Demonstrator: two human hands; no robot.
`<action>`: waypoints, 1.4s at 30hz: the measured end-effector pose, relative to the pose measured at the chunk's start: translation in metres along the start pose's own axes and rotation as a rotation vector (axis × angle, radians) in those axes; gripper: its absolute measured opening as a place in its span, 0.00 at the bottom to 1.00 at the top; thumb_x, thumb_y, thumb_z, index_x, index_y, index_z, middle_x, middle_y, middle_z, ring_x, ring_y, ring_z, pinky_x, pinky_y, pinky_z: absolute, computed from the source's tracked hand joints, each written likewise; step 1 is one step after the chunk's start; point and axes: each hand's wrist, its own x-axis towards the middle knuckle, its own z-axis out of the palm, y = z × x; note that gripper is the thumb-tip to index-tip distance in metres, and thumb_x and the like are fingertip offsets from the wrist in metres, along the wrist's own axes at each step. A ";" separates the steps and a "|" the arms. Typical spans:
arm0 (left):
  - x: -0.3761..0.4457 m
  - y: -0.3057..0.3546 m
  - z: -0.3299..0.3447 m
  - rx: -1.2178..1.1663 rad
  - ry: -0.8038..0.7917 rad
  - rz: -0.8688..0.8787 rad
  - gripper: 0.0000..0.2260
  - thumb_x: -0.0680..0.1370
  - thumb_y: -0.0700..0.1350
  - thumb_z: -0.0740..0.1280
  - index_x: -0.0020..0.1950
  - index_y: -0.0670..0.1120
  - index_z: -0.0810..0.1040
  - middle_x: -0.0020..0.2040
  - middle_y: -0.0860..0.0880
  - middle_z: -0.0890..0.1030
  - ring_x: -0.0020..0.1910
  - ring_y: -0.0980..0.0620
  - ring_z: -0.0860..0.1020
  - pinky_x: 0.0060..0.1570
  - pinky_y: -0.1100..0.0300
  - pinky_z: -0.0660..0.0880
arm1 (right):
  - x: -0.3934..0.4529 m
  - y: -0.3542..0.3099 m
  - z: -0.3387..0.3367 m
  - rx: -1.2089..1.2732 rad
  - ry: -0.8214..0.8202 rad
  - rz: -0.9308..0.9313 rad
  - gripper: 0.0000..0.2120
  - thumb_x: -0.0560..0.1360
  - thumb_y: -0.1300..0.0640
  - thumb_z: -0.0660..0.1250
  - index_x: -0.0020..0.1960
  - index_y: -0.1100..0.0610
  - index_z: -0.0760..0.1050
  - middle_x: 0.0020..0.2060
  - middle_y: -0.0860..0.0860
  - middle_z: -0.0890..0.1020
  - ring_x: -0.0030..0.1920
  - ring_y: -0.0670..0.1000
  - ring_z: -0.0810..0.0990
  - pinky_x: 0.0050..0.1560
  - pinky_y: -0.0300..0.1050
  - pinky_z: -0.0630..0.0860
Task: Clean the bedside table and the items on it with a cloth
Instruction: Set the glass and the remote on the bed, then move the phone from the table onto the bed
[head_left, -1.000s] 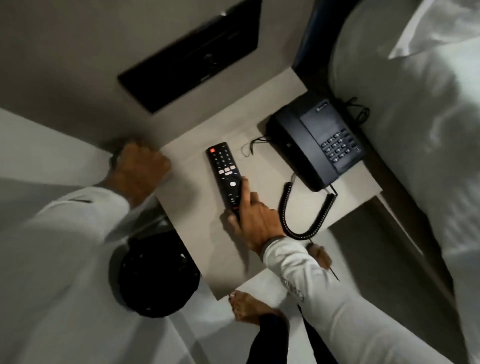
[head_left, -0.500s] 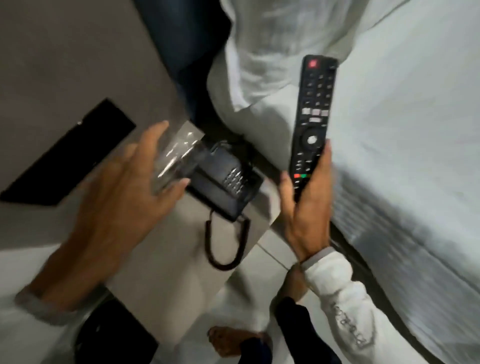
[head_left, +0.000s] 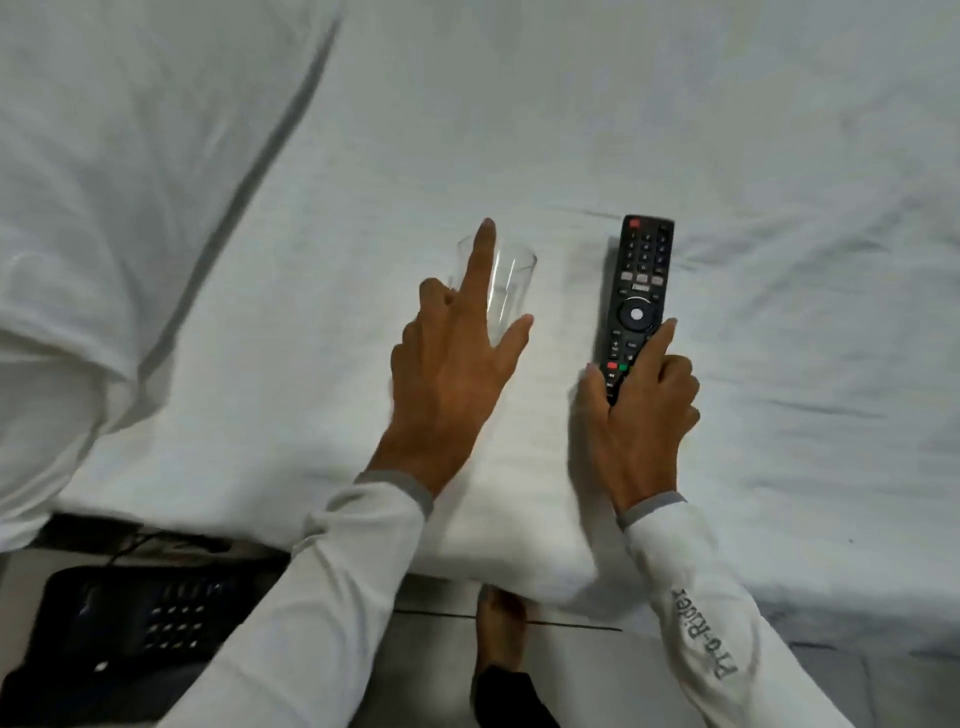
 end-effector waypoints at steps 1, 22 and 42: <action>0.003 0.005 0.016 0.056 0.014 0.004 0.36 0.79 0.64 0.63 0.81 0.63 0.45 0.54 0.45 0.73 0.48 0.43 0.79 0.48 0.47 0.78 | 0.002 0.013 0.000 -0.044 -0.009 0.021 0.39 0.81 0.49 0.63 0.83 0.60 0.46 0.63 0.62 0.70 0.63 0.62 0.67 0.63 0.58 0.62; -0.254 -0.261 -0.064 -0.005 0.460 -0.362 0.21 0.82 0.62 0.59 0.65 0.48 0.74 0.55 0.48 0.79 0.51 0.50 0.79 0.45 0.61 0.74 | -0.228 -0.106 0.093 0.257 -0.386 -0.915 0.16 0.81 0.52 0.66 0.66 0.58 0.74 0.62 0.55 0.74 0.64 0.52 0.71 0.67 0.47 0.71; -0.324 -0.364 0.006 -1.288 0.455 -1.115 0.08 0.72 0.42 0.79 0.48 0.39 0.86 0.40 0.49 0.88 0.37 0.53 0.86 0.36 0.66 0.80 | -0.320 -0.096 0.227 0.038 -0.833 -0.476 0.24 0.80 0.42 0.64 0.68 0.57 0.69 0.64 0.59 0.76 0.65 0.59 0.74 0.66 0.53 0.73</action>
